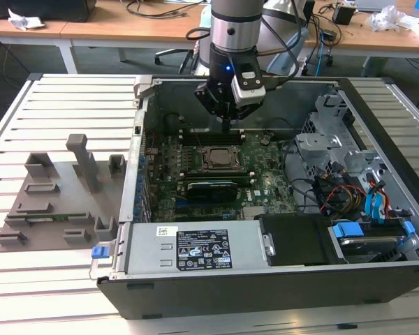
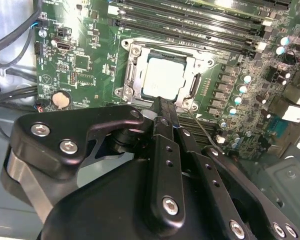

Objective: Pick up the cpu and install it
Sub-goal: 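Install the first cpu locking lever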

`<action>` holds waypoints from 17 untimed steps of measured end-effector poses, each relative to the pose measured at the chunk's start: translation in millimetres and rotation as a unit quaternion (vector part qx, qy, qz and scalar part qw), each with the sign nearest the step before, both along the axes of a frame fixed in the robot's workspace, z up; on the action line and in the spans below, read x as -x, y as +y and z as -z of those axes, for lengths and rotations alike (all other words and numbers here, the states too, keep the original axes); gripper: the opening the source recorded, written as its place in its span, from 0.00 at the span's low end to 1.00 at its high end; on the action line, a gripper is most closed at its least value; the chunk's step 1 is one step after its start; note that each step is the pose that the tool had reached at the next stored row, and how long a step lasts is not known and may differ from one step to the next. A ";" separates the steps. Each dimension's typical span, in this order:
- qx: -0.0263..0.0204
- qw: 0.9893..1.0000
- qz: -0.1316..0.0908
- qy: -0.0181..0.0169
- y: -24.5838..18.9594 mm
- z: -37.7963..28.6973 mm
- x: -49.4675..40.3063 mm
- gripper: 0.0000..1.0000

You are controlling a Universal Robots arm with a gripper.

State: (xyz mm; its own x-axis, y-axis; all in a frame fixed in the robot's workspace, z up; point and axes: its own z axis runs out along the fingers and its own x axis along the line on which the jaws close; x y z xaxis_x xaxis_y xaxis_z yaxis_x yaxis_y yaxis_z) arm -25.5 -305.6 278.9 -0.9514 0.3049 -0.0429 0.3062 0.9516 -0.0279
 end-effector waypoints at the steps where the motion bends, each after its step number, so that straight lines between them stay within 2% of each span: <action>1: 0.000 1.000 -0.005 0.000 0.0 0.0 0.0 0.11; 10: 0.000 0.999 -0.037 0.000 0.0 0.0 0.0 0.11; 17: 0.000 0.998 -0.060 0.000 0.0 0.0 0.0 0.11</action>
State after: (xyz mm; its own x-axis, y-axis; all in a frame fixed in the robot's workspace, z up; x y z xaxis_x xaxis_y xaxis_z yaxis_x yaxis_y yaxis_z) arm -25.5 -305.6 278.9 -0.9812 0.1882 -0.0429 0.1895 0.9815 -0.0280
